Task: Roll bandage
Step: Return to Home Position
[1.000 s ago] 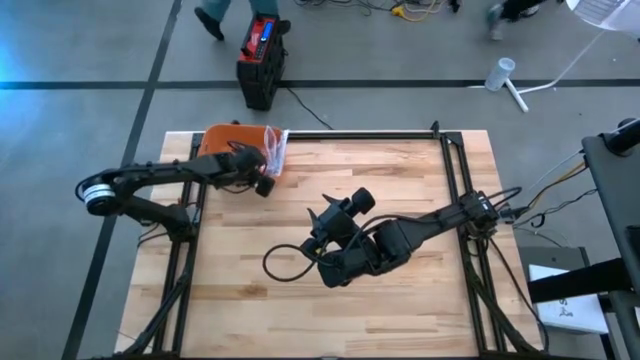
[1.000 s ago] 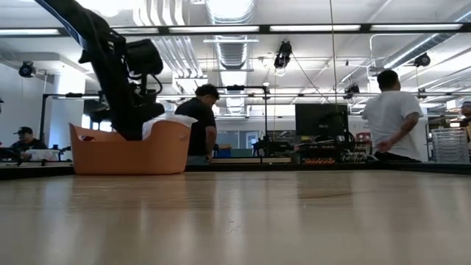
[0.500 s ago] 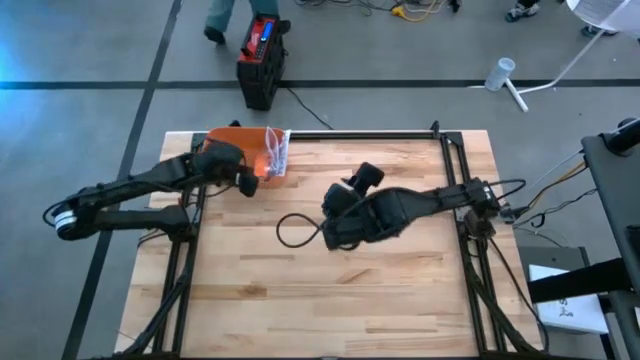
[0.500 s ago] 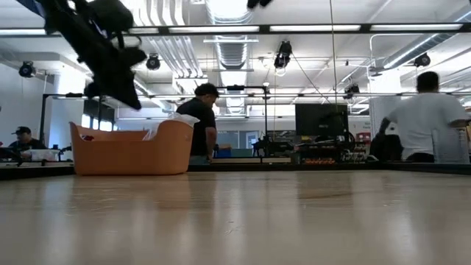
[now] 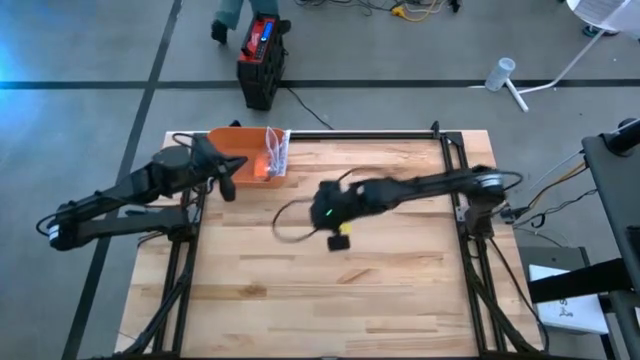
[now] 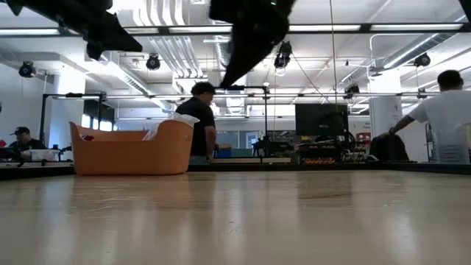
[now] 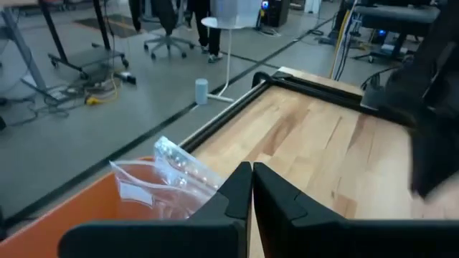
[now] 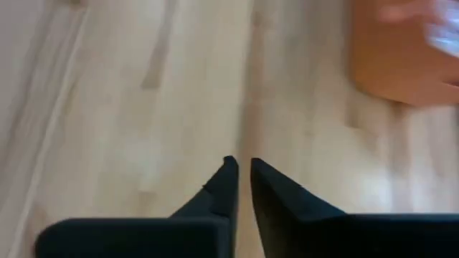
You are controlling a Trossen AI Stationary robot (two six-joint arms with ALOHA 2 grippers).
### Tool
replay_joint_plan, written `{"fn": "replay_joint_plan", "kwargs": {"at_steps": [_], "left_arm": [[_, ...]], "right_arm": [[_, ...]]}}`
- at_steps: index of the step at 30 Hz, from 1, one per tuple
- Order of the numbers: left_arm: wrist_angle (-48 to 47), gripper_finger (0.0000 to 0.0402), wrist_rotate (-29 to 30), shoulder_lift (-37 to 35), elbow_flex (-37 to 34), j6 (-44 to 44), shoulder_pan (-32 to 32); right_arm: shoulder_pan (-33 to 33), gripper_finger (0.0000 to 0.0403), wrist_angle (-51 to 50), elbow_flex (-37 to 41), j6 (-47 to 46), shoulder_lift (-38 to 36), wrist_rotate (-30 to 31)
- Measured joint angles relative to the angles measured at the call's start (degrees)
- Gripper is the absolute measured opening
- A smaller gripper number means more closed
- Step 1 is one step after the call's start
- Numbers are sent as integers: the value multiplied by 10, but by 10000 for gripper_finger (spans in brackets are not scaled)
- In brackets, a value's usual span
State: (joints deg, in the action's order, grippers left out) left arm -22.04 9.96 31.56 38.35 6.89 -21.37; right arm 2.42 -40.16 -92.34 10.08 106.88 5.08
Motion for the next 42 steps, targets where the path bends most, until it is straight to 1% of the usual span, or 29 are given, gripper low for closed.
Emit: {"fn": "replay_joint_plan", "kwargs": {"at_steps": [4, 6, 8, 12, 16, 17, 18, 20, 22, 24, 26, 31, 33, 35, 39, 40, 42], "left_arm": [[6, 4, 1, -8, 0, -17, 0], [20, 4, 1, -7, 0, -15, 0], [30, 4, 1, -3, 0, -14, 0], [32, 4, 1, 9, 0, -17, 0], [40, 4, -1, 22, 0, -28, 0], [47, 4, -11, 22, 0, -29, 1], [56, 4, -35, 20, 0, -29, 0], [77, 4, -107, 12, 0, -33, 1], [97, 4, -168, -2, -3, -44, 1], [112, 4, -191, -25, -17, -45, 1], [140, 4, -194, -48, -41, -34, 2], [202, 4, -205, -120, -125, -5, 5], [211, 4, -215, -147, -155, -12, 5], [222, 4, -215, -171, -178, -17, 5], [230, 4, -215, -203, -207, -10, 5], [230, 4, -215, -209, -213, -6, 5], [229, 4, -218, -218, -224, -3, 5]], "right_arm": [[-42, 6, 102, 141, -2, -120, -25], [-52, 3, 161, 226, -16, -194, -48], [-54, 6, 212, 304, -41, -278, -56], [-38, 5, 305, 433, -139, -451, -42], [13, 1, 374, 524, -165, -604, 3], [30, 2, 379, 543, -164, -638, 25], [47, 3, 385, 565, -163, -671, 52], [75, 2, 409, 604, -151, -728, 102], [90, 1, 435, 642, -135, -780, 110], [93, 1, 464, 670, -122, -822, 99], [93, 1, 465, 698, -125, -864, 81], [81, 0, 462, 768, -171, -926, 65], [73, 0, 464, 787, -187, -944, 54], [64, 0, 465, 800, -181, -962, 52], [15, 0, 462, 824, -195, -978, 51], [0, 0, 460, 829, -204, -978, 44], [-25, 0, 462, 841, -214, -978, 10]]}}
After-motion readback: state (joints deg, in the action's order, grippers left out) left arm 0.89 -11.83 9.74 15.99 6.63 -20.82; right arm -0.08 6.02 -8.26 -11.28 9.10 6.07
